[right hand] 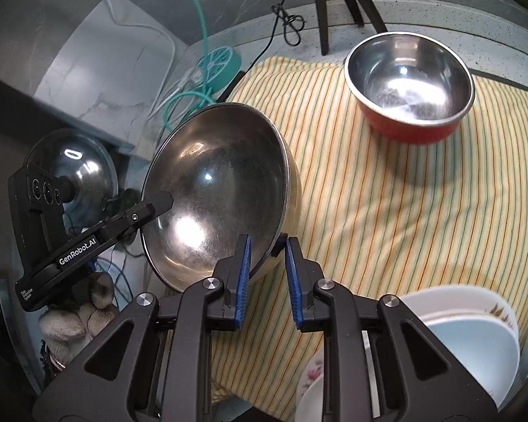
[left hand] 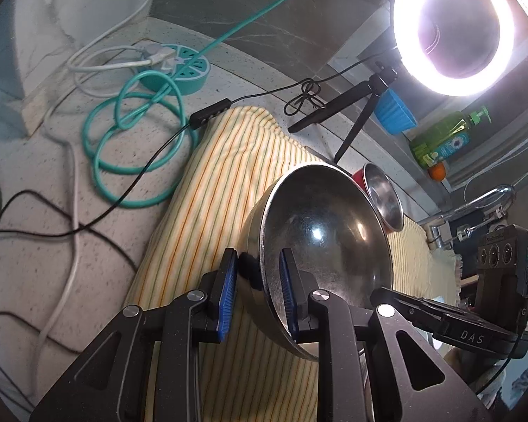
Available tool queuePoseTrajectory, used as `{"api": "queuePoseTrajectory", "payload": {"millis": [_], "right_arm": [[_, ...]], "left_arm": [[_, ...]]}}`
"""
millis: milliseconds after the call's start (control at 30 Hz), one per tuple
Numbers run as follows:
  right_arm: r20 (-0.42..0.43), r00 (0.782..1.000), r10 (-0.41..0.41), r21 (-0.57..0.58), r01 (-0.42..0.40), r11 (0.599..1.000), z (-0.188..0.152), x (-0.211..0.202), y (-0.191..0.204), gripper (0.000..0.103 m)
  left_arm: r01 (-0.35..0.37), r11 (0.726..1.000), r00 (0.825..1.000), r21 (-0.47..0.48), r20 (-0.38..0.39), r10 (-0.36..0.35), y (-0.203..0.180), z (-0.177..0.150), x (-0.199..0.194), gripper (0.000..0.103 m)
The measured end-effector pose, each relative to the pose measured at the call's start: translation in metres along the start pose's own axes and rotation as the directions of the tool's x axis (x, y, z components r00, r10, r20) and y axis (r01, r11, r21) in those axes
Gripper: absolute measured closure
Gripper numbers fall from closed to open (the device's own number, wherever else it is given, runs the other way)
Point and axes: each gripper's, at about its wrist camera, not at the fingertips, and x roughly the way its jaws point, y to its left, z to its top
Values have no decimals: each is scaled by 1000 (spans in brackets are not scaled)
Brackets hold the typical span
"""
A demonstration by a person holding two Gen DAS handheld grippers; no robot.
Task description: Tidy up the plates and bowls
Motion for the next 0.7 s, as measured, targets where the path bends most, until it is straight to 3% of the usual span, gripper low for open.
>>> {"api": "queuePoseTrajectory", "payload": {"millis": [433, 700], "right_arm": [[-37, 999, -5, -102, 1, 995, -53, -20, 11, 82], [-75, 997, -1, -115, -8, 993, -72, -21, 3, 82]], "left_arm": [[-24, 999, 1000, -46, 5, 24, 3, -66, -28, 82], [-33, 998, 999, -56, -14, 33, 0, -89, -34, 82]]}}
